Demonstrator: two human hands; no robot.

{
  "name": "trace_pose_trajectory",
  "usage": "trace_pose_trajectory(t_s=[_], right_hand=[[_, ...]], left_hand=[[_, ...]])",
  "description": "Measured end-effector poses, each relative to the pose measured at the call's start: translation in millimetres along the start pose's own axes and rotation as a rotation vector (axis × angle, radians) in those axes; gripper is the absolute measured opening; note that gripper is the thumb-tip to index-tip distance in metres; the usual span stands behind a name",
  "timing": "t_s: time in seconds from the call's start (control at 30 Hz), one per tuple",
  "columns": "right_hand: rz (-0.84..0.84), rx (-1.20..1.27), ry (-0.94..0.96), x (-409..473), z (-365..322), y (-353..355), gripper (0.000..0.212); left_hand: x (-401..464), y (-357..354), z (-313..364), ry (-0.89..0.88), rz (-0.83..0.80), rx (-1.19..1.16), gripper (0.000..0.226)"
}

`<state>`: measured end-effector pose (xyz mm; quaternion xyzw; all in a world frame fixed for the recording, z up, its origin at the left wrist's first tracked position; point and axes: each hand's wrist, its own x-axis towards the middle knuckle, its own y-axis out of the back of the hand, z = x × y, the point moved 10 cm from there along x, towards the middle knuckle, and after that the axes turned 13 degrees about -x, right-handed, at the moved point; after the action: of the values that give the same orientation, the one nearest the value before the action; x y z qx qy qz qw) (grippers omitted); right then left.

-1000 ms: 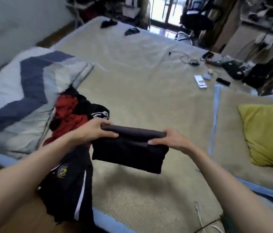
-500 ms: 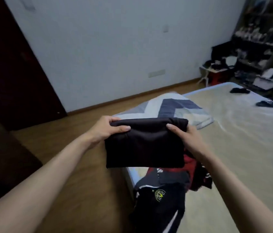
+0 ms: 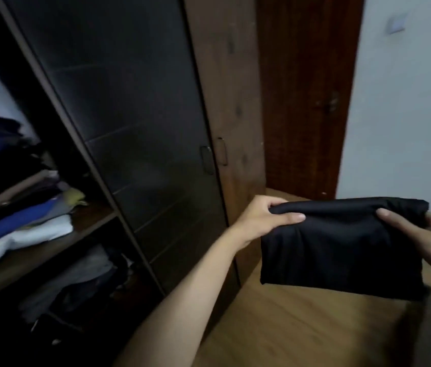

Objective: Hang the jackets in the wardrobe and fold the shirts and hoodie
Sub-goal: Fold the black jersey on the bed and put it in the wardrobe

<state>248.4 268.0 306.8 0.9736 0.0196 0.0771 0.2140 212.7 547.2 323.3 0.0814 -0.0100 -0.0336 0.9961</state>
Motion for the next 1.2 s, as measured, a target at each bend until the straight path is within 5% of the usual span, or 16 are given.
trace_pose_trajectory(t_s=[0.07,0.2,0.43,0.63,0.8,0.97,1.2], right_hand=[[-0.137,-0.048,0.058,47,-25,-43,0.036],[-0.375,-0.038,0.224,113,-93,-140,0.028],[-0.771,0.127,0.467,98,-234,-329,0.016],[-0.923,0.272,0.675,23,-367,-449,0.025],[-0.845,0.29,0.844,-25,-473,-528,0.044],[-0.842,0.169,0.838,-48,-530,-601,0.059],[-0.747,0.063,0.852,-20,-636,-647,0.052]], left_hand=[[0,48,2,-0.008,0.123,0.024,0.026],[-21,147,13,-0.028,0.4,0.038,0.023],[-156,290,52,-0.002,0.919,0.088,0.015],[-301,377,97,-0.387,1.548,-0.014,0.013],[-383,445,91,-0.514,1.957,-0.032,0.043],[-434,500,108,-0.344,2.092,0.126,0.053],[-431,612,181,-0.275,2.014,0.276,0.052]])
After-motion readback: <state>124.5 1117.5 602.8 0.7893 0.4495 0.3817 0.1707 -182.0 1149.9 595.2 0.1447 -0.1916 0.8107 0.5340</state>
